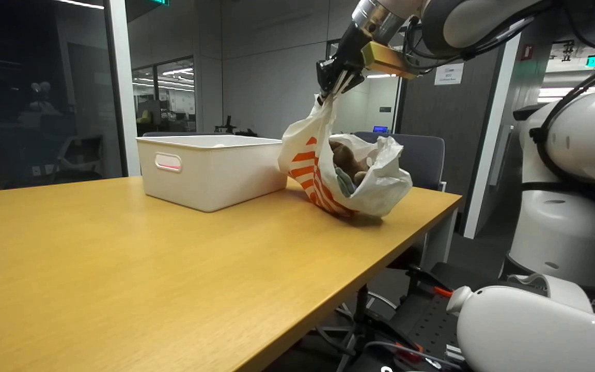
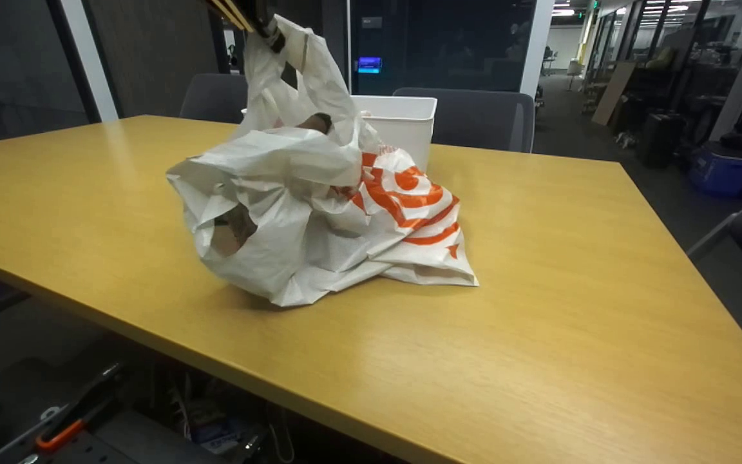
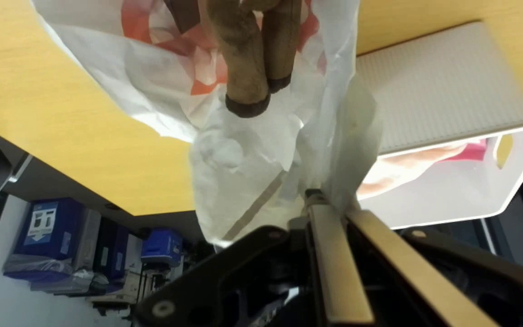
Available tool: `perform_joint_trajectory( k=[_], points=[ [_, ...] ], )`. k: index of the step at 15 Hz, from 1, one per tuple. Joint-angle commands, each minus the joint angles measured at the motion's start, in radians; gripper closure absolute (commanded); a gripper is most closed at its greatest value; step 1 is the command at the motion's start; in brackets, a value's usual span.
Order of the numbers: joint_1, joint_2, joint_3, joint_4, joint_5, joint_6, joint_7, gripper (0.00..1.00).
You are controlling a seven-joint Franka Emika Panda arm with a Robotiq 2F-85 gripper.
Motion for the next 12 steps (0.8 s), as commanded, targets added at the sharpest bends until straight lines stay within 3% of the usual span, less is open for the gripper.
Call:
perform_joint_trajectory(
  k=[1, 4, 6, 7, 8, 12],
  points=[
    [0.114, 0.008, -0.088, -0.001, 0.087, -0.056, -0.106, 1.0],
    [0.198, 0.014, -0.157, -0.005, 0.148, -0.1, -0.177, 1.0],
    [0.268, 0.0, -0.16, -0.007, 0.183, -0.154, -0.181, 1.0],
    [0.294, -0.008, -0.161, -0.007, 0.201, -0.179, -0.183, 0.74],
    [0.316, -0.012, -0.161, -0.007, 0.211, -0.202, -0.183, 0.73],
    [0.348, -0.038, -0.108, -0.005, 0.222, -0.349, -0.172, 0.43]
  ],
)
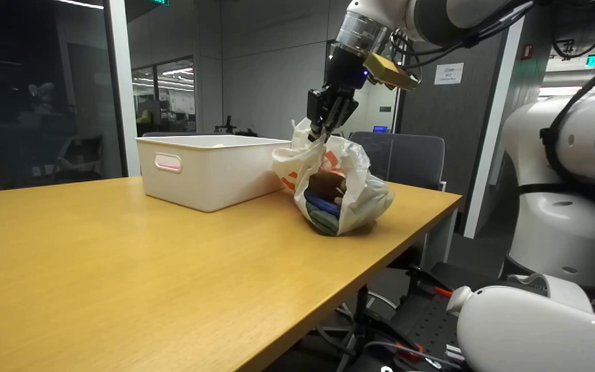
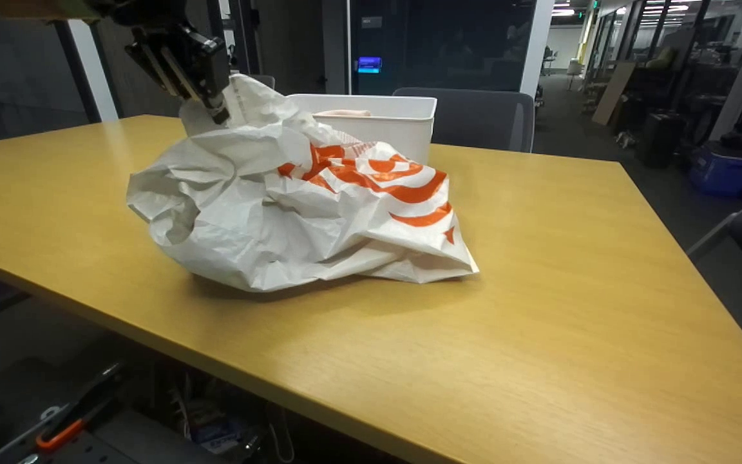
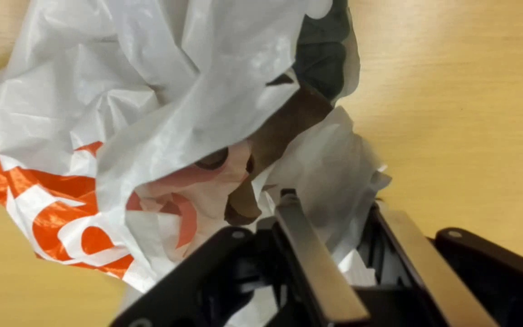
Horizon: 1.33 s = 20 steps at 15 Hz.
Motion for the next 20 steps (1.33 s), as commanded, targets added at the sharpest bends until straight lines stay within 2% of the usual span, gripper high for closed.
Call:
perform_joint_trajectory(
  k=[1, 4, 5, 6, 9, 11, 15, 20],
  points=[
    [0.014, -0.062, 0.052, 0.001, 0.026, -0.146, -0.019, 0.36],
    [0.018, -0.1, 0.093, 0.014, 0.037, -0.264, -0.024, 0.12],
    [-0.16, -0.055, 0.249, 0.007, 0.185, -0.205, -0.134, 0.05],
    [-0.177, -0.07, 0.282, 0.014, 0.236, -0.226, -0.16, 0.01],
    [-0.319, -0.1, 0.418, 0.039, 0.446, -0.25, -0.328, 0.0],
    [-0.405, -0.102, 0.483, 0.056, 0.542, -0.269, -0.41, 0.0],
    [-0.516, -0.122, 0.541, 0.079, 0.635, -0.325, -0.506, 0.0],
    [-0.559, -0.12, 0.562, 0.1, 0.701, -0.381, -0.576, 0.0]
  ],
)
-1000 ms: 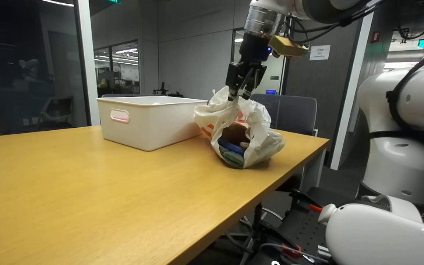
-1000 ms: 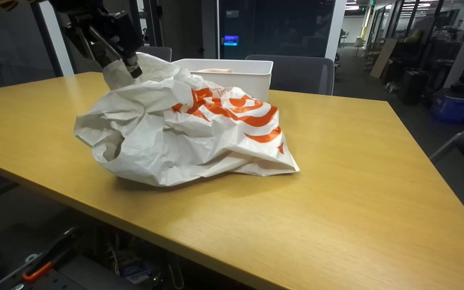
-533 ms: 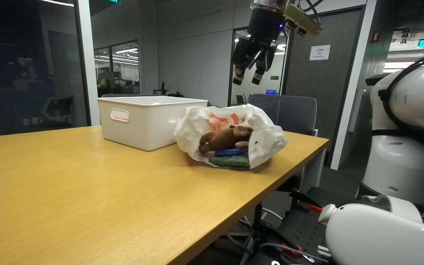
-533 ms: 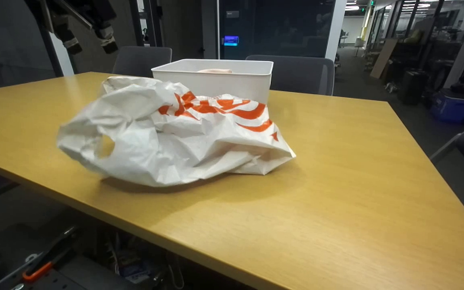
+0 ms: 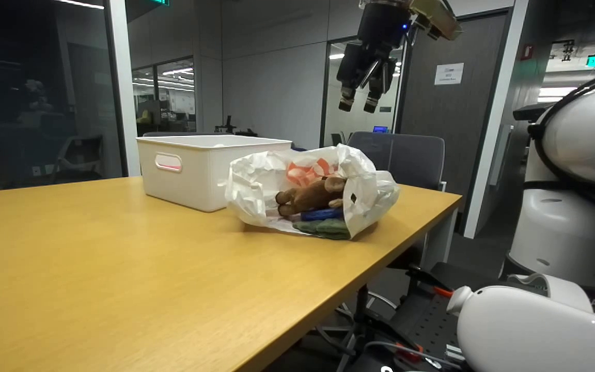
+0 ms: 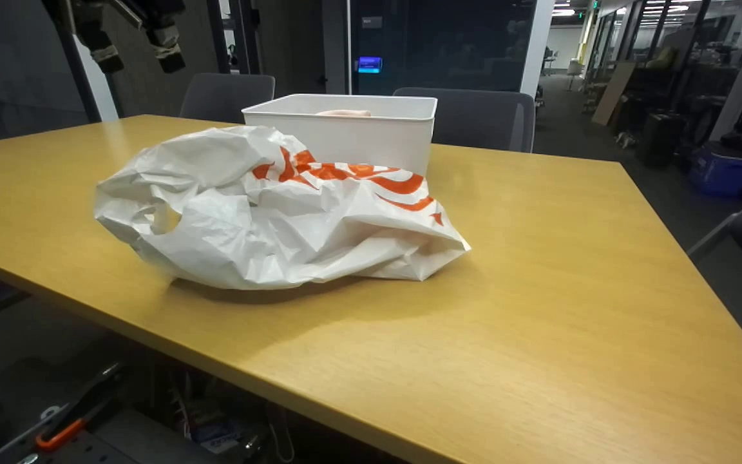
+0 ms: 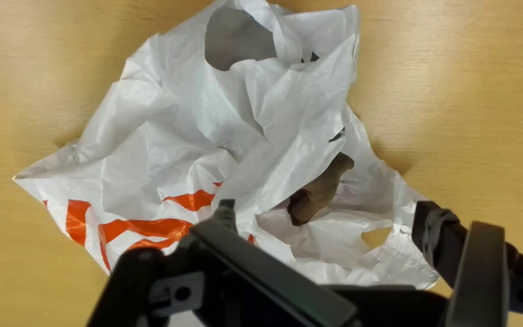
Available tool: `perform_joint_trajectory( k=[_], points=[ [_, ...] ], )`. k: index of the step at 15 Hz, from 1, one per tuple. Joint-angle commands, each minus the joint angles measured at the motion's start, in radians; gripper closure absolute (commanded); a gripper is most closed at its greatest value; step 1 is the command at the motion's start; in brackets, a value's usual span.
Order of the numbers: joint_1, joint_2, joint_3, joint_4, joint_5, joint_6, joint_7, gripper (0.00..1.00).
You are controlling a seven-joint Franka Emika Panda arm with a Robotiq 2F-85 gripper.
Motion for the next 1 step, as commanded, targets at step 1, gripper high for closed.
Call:
perform_joint_trajectory(
  k=[1],
  points=[
    [-0.04, -0.013, 0.03, 0.028, 0.052, -0.054, -0.064, 0.0]
  ],
)
